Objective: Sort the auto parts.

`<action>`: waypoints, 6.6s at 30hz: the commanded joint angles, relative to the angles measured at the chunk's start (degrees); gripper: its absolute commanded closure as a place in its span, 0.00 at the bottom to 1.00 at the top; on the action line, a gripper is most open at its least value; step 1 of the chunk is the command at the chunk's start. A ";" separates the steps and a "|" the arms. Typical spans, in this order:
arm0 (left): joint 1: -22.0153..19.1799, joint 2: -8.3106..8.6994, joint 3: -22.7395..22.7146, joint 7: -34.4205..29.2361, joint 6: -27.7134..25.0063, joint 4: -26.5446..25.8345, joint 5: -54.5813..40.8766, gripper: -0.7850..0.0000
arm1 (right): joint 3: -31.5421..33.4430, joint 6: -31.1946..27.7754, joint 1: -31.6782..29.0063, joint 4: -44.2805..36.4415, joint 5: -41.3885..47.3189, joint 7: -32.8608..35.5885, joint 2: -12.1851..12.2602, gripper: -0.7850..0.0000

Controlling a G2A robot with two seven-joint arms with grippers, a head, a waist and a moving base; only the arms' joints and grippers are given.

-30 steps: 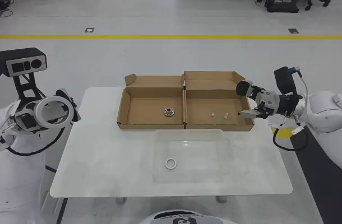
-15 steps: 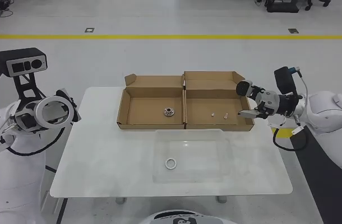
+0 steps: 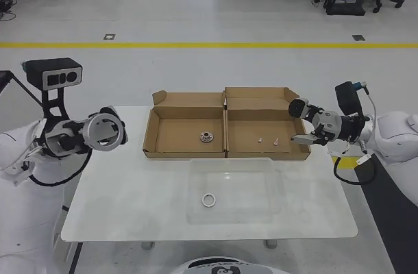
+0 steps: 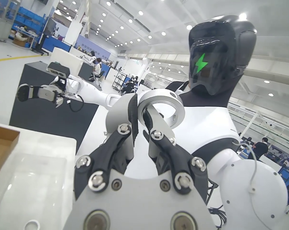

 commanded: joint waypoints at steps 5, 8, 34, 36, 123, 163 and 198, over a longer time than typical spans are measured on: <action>-2.79 -0.02 3.62 2.08 -0.17 2.26 9.81 1.00 | 0.00 0.00 0.00 0.00 0.00 0.00 0.00 0.00; -4.73 0.03 5.34 2.53 -0.31 3.66 15.16 1.00 | 0.00 0.00 0.00 0.00 0.00 0.00 0.00 0.00; -27.55 -2.04 31.79 4.87 -2.76 27.00 54.53 1.00 | 0.00 0.00 0.00 0.00 0.00 0.00 0.00 0.00; -28.28 -2.33 33.52 5.56 -2.62 28.33 56.49 1.00 | 0.00 0.00 0.00 0.00 0.00 0.00 0.00 0.00; -50.41 -29.36 70.92 35.82 -7.95 94.43 93.99 0.00 | 0.00 0.00 0.00 0.00 0.00 0.00 0.00 0.00; -38.02 -1.31 59.27 -0.84 -5.54 20.97 71.43 0.00 | 0.00 0.00 0.00 0.00 0.00 0.00 0.00 0.00; -40.04 -0.44 76.54 -0.08 -4.69 17.24 68.98 0.20 | 0.00 0.00 0.00 0.00 0.00 0.00 0.00 0.00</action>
